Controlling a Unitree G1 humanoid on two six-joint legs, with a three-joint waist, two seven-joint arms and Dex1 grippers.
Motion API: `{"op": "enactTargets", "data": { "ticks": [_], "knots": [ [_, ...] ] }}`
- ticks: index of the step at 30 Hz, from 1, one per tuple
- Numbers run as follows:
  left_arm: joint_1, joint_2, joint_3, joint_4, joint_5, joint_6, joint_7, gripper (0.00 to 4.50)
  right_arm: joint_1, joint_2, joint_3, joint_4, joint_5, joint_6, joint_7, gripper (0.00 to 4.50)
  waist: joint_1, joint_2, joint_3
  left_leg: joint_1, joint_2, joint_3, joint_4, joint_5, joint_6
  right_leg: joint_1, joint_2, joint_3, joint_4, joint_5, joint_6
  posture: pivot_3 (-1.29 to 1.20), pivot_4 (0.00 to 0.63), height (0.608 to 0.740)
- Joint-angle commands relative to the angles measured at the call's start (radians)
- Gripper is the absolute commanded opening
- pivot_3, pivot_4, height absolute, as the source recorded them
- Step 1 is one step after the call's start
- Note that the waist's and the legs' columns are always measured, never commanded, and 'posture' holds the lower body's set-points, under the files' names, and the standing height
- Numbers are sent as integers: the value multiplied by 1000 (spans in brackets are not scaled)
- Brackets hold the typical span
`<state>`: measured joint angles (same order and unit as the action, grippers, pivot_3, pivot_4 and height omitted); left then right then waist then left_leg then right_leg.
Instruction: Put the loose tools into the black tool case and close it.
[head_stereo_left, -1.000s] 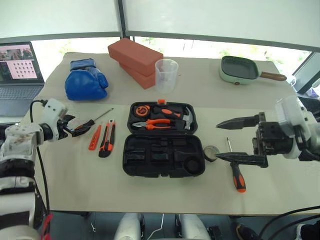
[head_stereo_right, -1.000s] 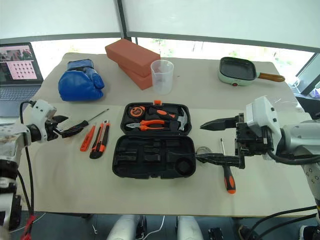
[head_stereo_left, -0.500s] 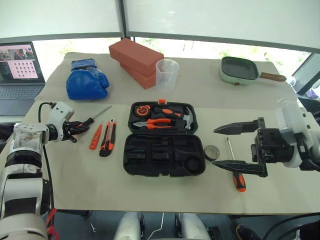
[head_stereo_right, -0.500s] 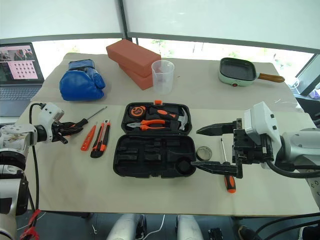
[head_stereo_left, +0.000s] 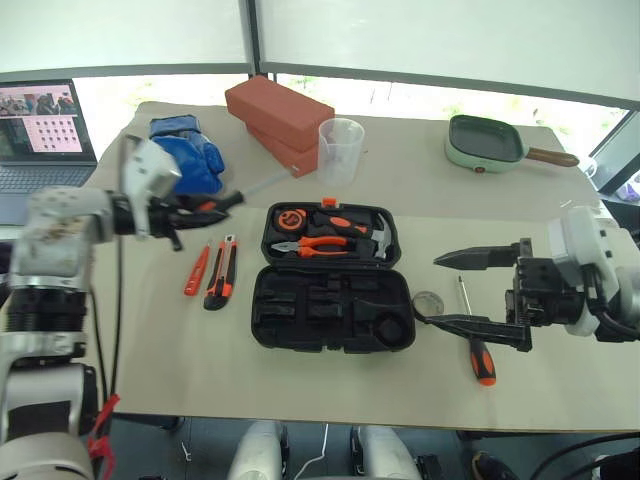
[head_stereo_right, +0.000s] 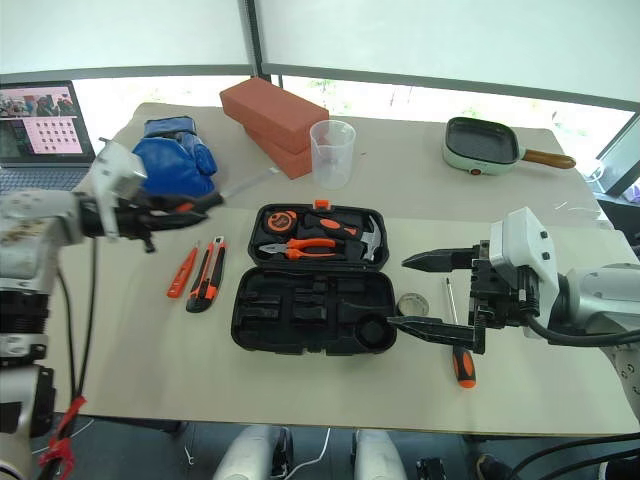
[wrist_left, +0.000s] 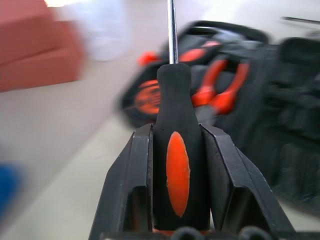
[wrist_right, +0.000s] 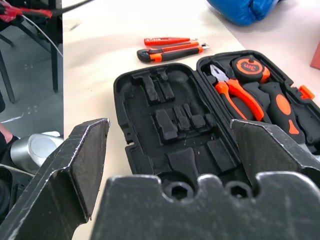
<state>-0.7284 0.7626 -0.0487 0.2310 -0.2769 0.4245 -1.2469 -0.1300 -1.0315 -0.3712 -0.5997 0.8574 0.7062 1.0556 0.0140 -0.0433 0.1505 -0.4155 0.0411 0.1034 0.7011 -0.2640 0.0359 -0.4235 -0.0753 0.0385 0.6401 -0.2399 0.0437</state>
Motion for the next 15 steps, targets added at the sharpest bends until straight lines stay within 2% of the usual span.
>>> {"op": "enactTargets", "data": {
  "ticks": [1,9,15],
  "knots": [
    [-12,-36,-127,-107,68,-43,-21,895,12,10,-12,-23,-19,-15,-46,4500,-3,0,0,0,0,-3,0,0,0,0,1,0,0,0,0,0,150,738],
    [-33,-115,-264,-30,177,-169,-40,895,48,15,-43,-49,-17,-9,-87,4500,-2,0,0,0,-2,-8,0,0,0,0,0,2,0,0,0,0,150,738],
    [-53,-150,-297,35,213,-211,-56,895,53,18,-47,-58,-16,-6,-128,4500,-1,0,0,0,-4,-10,1,0,1,0,-1,2,0,-1,1,0,150,738]
  ]
}}
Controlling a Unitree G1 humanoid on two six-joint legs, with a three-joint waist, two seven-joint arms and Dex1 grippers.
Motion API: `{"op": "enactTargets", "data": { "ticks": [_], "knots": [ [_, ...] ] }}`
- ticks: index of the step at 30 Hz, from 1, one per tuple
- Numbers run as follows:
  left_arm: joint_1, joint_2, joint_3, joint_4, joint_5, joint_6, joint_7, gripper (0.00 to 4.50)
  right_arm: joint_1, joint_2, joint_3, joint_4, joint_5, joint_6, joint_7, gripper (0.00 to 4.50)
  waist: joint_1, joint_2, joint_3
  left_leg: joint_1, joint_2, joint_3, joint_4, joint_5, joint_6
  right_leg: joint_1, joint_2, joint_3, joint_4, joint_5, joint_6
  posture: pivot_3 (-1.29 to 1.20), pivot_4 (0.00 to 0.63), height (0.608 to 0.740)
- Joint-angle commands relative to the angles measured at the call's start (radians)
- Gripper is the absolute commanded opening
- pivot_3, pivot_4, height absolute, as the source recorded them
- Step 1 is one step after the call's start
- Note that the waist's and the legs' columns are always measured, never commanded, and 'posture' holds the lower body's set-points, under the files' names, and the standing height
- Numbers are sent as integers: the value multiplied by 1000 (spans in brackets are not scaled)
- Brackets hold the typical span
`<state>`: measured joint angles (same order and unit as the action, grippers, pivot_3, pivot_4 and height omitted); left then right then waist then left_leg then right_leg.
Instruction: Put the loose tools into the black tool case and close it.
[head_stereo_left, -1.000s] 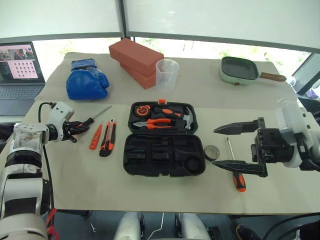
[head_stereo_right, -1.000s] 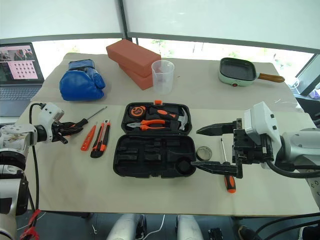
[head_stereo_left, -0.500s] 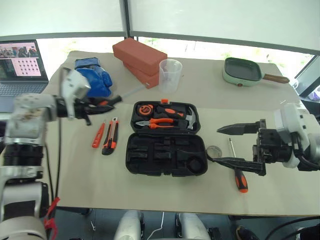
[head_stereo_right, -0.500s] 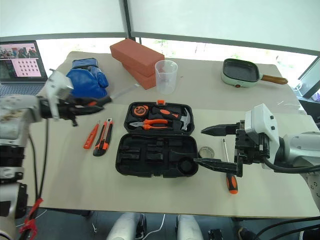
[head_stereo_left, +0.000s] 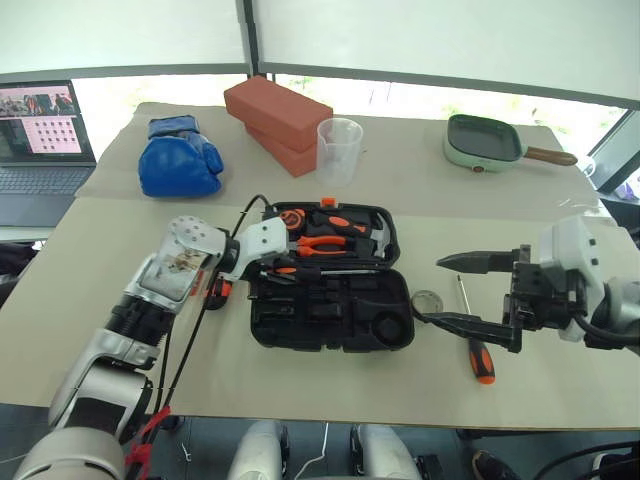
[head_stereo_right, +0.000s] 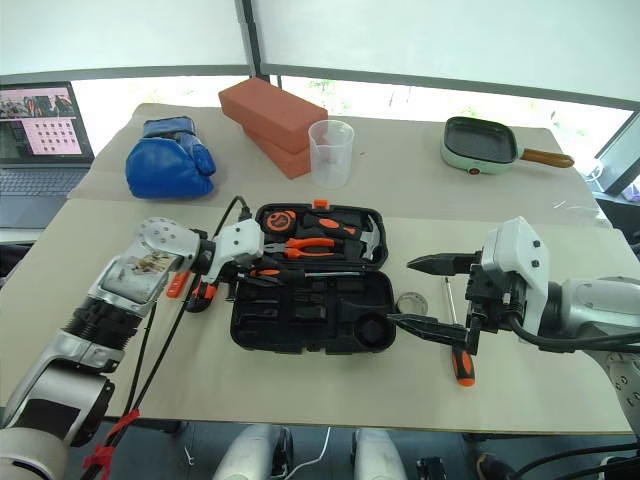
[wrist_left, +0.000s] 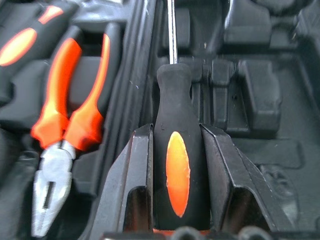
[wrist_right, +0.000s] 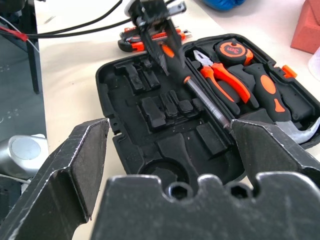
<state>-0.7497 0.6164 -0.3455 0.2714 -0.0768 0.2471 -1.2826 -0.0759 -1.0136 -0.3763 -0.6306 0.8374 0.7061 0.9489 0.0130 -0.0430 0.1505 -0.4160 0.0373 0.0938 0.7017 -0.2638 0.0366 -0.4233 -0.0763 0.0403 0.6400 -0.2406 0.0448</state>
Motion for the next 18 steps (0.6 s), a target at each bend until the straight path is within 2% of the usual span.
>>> {"op": "enactTargets", "data": {
  "ticks": [1,7,9,11,16,18],
  "knots": [
    [-32,-5,-2,-2,16,-37,-22,895,1,0,-42,-30,5,-7,-25,4500,-1,0,0,0,0,0,0,0,0,0,0,0,0,0,0,0,150,738],
    [-75,-30,-15,81,60,-60,-15,895,18,9,-49,-53,20,-3,-53,4500,0,0,0,0,-1,-2,0,0,0,0,0,0,0,0,0,0,150,738],
    [-88,-27,-17,99,62,-63,-36,1907,23,10,-44,-59,24,-4,-52,4500,1,0,0,0,-1,-3,0,0,0,0,0,0,0,0,0,0,150,738],
    [-96,-21,-8,96,50,-62,-61,2455,17,12,-33,-60,28,-6,-56,4500,1,0,0,0,-1,-3,1,0,0,1,0,0,1,0,0,0,150,738],
    [-114,-10,16,89,34,-73,-102,4247,-9,19,-9,-49,28,-8,-61,4500,1,0,0,0,-1,-4,1,0,0,1,0,0,1,0,0,0,150,738],
    [-141,-14,36,92,13,-47,-107,4247,-14,22,-1,-43,23,-11,-60,4500,1,0,0,0,-1,-4,1,0,0,1,0,-1,1,0,0,0,150,738]
  ]
}}
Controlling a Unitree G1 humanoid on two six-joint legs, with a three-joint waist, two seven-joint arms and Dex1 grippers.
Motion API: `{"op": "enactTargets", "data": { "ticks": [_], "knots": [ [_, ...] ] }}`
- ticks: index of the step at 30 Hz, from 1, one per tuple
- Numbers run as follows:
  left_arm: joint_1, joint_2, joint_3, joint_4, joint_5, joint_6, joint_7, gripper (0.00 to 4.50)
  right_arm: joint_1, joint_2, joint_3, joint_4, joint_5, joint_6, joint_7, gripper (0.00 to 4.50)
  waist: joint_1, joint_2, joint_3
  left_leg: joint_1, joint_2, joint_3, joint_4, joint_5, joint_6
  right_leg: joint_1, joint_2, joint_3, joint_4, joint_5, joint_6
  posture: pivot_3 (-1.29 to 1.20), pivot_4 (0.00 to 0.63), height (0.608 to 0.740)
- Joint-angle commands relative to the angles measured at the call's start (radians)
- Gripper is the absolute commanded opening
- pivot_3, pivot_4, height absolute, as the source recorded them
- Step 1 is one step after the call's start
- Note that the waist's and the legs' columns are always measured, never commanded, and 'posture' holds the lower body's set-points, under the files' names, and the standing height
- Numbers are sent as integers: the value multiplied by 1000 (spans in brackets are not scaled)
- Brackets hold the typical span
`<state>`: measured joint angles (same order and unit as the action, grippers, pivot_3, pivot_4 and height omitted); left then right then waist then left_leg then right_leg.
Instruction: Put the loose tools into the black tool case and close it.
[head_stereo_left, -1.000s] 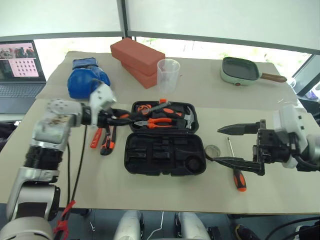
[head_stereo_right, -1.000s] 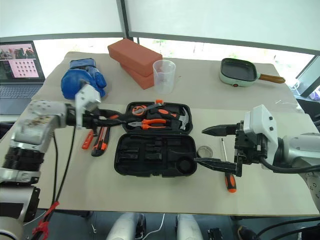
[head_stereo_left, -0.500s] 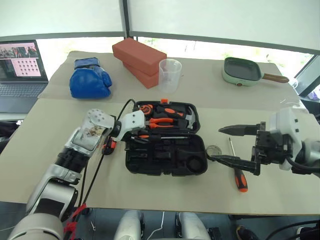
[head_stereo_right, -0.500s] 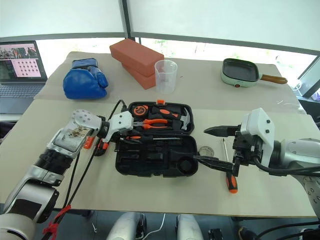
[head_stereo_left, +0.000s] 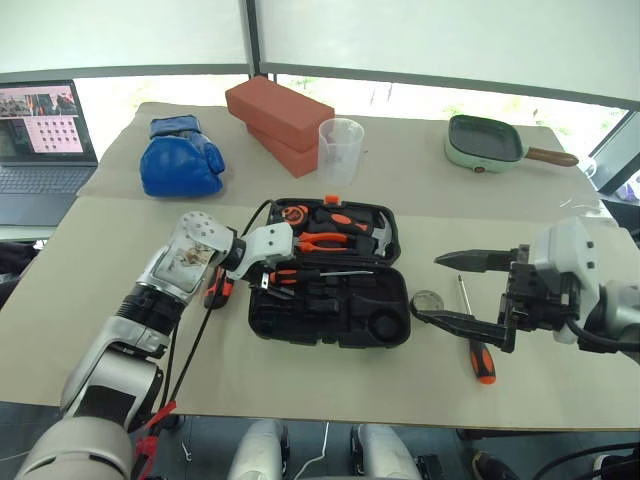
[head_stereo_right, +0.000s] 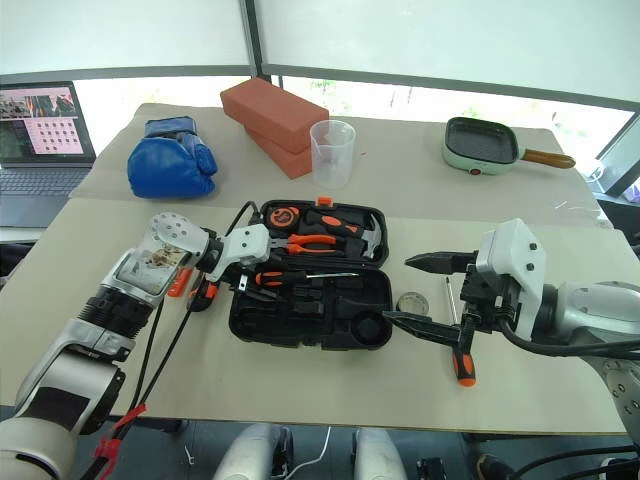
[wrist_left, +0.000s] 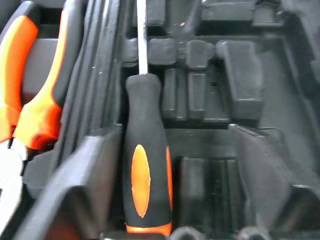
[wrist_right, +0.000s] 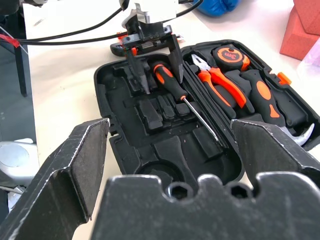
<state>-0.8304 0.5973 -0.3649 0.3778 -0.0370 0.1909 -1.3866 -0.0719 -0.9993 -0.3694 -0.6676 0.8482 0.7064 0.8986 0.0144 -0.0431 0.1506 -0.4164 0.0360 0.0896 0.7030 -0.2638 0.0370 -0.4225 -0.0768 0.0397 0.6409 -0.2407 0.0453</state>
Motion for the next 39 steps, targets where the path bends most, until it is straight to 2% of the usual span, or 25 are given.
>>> {"op": "enactTargets", "data": {
  "ticks": [1,4,12,13,24,30,36,39],
  "knots": [
    [-72,2,66,-14,-39,19,-5,4247,-16,10,-7,-6,11,-12,-10,4500,0,0,0,0,0,0,0,0,0,0,0,0,0,0,0,0,150,738],
    [-95,-19,74,0,-52,28,-9,3467,-9,16,-2,-3,5,-17,-5,4500,-1,0,0,-1,0,-1,0,0,0,0,0,0,0,0,0,0,150,738],
    [-84,-65,15,66,22,-78,22,310,-8,20,6,15,-23,-27,-4,4500,-2,0,0,-1,-1,-1,0,0,0,0,0,0,0,0,0,0,150,738],
    [-84,-69,9,77,35,-93,29,69,-6,21,5,14,-25,-27,-4,4500,-2,0,0,-1,-1,-1,0,0,0,0,0,0,0,0,0,0,150,738],
    [-78,-85,-31,118,113,-143,36,69,16,28,-14,3,-23,-22,-19,4500,-2,0,0,-1,-1,-1,0,0,0,0,0,0,0,0,1,0,150,738],
    [-70,-107,-68,186,182,-258,73,69,33,32,-10,-1,-34,-27,-23,4500,3,0,-1,0,-1,-2,1,0,0,2,0,0,0,0,1,0,150,738],
    [-83,-127,-33,215,171,-251,103,69,63,42,0,13,-84,-41,-40,4500,11,1,-1,1,-2,-2,2,0,2,3,-1,0,0,0,1,0,150,738],
    [-83,-117,27,169,113,-176,94,69,93,52,-5,19,-124,-50,-59,4500,11,1,-1,1,-2,-2,2,1,2,3,-1,0,0,1,2,0,150,738]
  ]
}}
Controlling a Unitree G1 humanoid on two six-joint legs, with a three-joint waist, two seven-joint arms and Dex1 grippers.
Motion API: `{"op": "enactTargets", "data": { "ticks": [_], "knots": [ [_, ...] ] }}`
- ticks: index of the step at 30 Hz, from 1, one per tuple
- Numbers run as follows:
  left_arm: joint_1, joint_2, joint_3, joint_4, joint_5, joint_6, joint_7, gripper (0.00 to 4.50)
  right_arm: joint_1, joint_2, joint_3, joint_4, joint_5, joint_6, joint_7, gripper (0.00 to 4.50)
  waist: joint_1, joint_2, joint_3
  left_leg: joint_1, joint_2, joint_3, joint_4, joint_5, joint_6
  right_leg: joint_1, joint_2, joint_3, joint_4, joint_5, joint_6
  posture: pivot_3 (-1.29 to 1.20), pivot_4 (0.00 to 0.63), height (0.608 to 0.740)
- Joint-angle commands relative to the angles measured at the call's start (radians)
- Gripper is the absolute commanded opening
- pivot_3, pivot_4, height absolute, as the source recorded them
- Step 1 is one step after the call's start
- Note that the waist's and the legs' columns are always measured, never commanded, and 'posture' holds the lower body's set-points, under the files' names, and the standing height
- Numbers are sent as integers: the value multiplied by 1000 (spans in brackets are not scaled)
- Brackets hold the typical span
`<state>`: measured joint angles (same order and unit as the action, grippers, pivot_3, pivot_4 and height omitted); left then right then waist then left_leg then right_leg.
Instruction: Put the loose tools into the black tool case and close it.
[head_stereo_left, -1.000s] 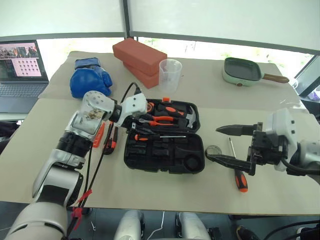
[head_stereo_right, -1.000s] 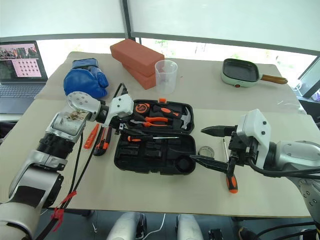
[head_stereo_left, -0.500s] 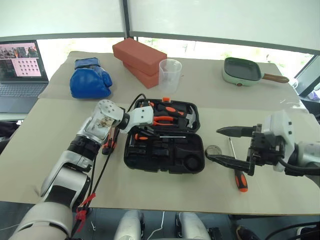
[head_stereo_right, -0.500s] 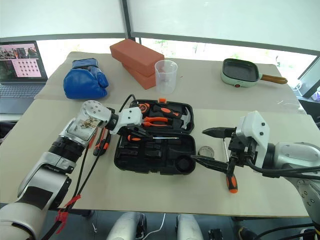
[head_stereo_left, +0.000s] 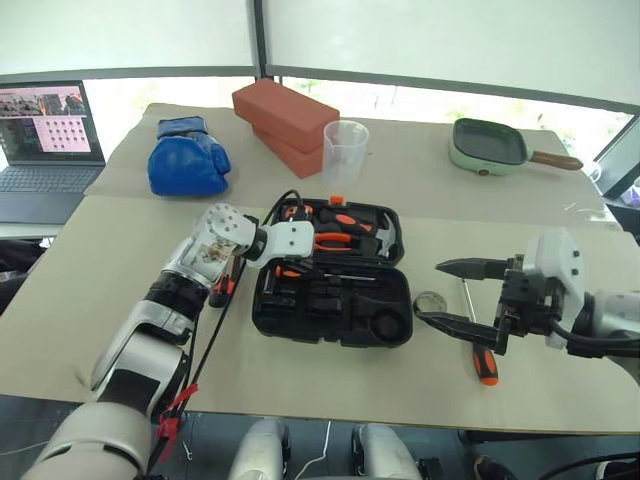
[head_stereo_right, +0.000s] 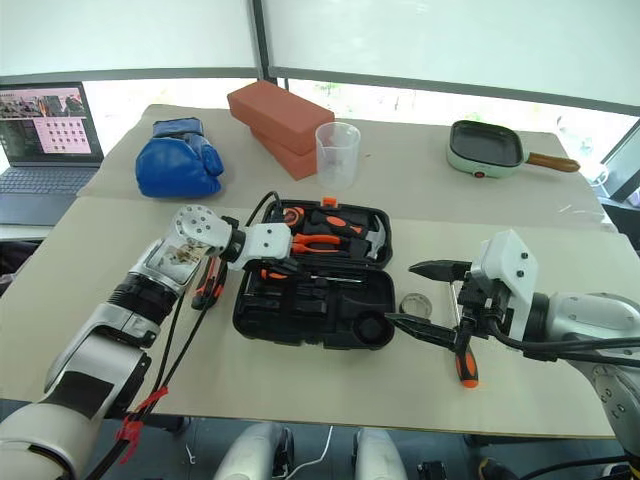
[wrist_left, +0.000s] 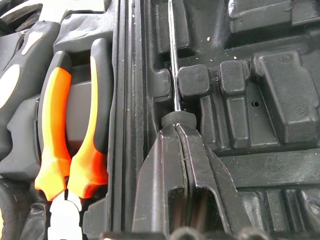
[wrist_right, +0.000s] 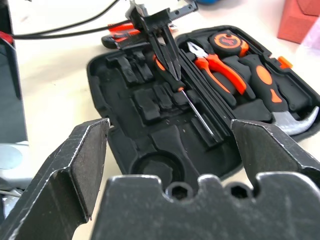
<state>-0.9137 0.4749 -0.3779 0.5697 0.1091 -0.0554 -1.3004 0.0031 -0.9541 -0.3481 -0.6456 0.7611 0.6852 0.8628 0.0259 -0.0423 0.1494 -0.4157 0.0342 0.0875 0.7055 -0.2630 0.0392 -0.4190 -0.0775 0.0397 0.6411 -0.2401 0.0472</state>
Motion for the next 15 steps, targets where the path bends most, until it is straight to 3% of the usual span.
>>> {"op": "enactTargets", "data": {
  "ticks": [1,3,4,5,7,10,15],
  "knots": [
    [-2,13,78,-54,-76,133,-1,69,34,14,-38,1,-48,-27,-35,4500,-2,0,0,0,0,0,0,0,0,0,0,0,0,0,0,0,150,738],
    [0,26,128,-112,-139,229,-17,69,62,24,-64,1,-59,-23,-48,4500,-8,0,0,-1,0,0,0,0,0,-2,0,0,1,0,0,0,150,738],
    [4,60,186,-207,-242,377,-62,69,118,42,-123,-7,-64,-6,-63,4500,-12,0,0,-3,0,0,0,0,0,-3,0,0,1,0,0,0,150,738],
    [9,91,233,-289,-329,501,-99,565,169,59,-178,-16,-66,8,-73,4500,-13,0,0,-4,0,0,0,0,0,-4,0,0,1,0,0,0,150,738],
    [27,141,288,-414,-445,676,-137,903,253,86,-263,-37,-63,24,-80,4500,-15,0,0,-8,2,-2,0,0,0,-7,1,-1,2,0,0,0,150,738],
    [88,226,336,-603,-619,870,-189,2037,425,159,-407,-85,-38,63,-85,4500,-15,5,-2,-7,3,-3,0,0,0,-5,0,-2,4,-1,1,0,150,738],
    [145,299,356,-774,-772,995,-210,3906,676,302,-530,-190,2,114,-116,4500,-10,8,-4,-5,1,-3,0,-1,1,-2,-1,-1,0,-4,3,0,150,738]
  ]
}}
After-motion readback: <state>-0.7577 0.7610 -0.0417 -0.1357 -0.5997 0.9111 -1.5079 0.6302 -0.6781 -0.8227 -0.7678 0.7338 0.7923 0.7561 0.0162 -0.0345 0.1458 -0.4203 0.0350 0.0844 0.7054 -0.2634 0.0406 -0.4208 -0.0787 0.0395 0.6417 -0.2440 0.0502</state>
